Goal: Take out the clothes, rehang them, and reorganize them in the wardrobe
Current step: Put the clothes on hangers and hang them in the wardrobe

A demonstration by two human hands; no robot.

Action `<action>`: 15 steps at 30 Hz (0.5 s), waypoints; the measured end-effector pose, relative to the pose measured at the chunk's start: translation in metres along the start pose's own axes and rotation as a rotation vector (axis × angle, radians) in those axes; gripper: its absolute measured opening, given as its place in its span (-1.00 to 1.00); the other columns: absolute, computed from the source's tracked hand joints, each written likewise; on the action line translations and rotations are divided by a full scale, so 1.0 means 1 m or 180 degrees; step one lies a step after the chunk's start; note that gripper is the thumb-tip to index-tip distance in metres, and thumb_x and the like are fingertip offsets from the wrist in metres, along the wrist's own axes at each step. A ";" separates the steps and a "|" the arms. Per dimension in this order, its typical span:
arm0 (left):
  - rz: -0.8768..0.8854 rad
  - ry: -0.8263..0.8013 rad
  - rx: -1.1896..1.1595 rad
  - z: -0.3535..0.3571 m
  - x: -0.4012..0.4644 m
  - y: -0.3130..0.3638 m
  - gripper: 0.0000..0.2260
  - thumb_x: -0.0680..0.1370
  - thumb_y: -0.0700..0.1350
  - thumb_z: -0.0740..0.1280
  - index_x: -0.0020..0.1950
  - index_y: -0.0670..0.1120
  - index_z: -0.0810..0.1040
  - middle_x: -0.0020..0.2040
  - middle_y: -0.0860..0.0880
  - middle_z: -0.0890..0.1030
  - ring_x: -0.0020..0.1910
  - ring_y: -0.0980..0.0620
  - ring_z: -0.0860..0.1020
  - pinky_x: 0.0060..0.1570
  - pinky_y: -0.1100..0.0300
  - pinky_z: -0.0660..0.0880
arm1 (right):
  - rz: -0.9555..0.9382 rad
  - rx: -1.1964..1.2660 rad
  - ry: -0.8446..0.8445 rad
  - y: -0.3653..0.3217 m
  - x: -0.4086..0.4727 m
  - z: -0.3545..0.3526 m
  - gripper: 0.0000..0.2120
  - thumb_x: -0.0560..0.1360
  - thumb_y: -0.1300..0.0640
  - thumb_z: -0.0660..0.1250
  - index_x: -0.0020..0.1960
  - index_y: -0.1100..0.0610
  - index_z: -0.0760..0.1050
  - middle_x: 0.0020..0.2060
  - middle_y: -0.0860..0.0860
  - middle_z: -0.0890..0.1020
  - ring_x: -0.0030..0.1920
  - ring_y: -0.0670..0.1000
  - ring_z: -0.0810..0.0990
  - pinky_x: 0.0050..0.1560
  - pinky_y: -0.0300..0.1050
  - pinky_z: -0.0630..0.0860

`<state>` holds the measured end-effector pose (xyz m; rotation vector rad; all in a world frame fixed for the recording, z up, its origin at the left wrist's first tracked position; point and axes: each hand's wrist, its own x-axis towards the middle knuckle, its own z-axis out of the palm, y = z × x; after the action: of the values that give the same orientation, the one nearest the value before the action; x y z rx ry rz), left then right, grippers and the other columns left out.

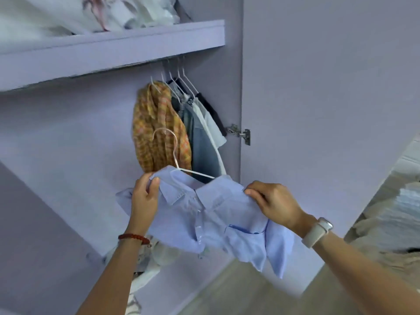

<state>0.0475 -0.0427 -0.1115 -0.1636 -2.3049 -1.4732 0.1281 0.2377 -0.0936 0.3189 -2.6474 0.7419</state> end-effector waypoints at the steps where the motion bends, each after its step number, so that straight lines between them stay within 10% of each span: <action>1: -0.0001 0.0138 0.0001 -0.012 0.007 -0.001 -0.89 0.59 -0.25 0.18 -0.02 -0.26 0.48 -0.20 -0.15 0.43 -0.16 -0.02 0.39 -0.06 0.04 0.34 | -0.0008 0.0216 0.0001 -0.008 0.016 0.004 -0.82 0.54 0.14 0.24 -0.10 0.18 0.58 -0.31 -0.01 0.63 -0.25 0.15 0.58 -0.24 -0.16 0.39; 7: -0.0195 0.0835 0.0594 -0.063 0.059 0.001 -0.68 0.55 -0.15 0.28 0.30 -0.15 0.43 0.25 -0.19 0.42 0.23 -0.12 0.35 0.29 0.10 0.28 | -0.0185 0.0708 0.0261 -0.057 0.106 0.043 -0.81 0.53 0.10 0.26 -0.14 0.17 0.58 -0.27 0.10 0.65 -0.20 0.20 0.58 -0.16 0.00 0.48; 15: 0.1389 0.1726 0.2728 -0.079 0.110 0.050 -0.62 0.46 -0.13 0.27 0.28 -0.16 0.47 0.29 -0.25 0.43 0.31 -0.25 0.33 0.17 -0.13 0.30 | 0.0058 0.1063 0.0440 -0.081 0.207 0.110 -0.74 0.56 0.07 0.18 -0.10 0.23 0.54 -0.22 0.22 0.63 -0.17 0.26 0.56 -0.22 0.04 0.46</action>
<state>-0.0167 -0.1038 0.0022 -0.0092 -2.0490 -0.2085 -0.0660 0.0869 -0.0591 0.3187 -2.3956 1.1703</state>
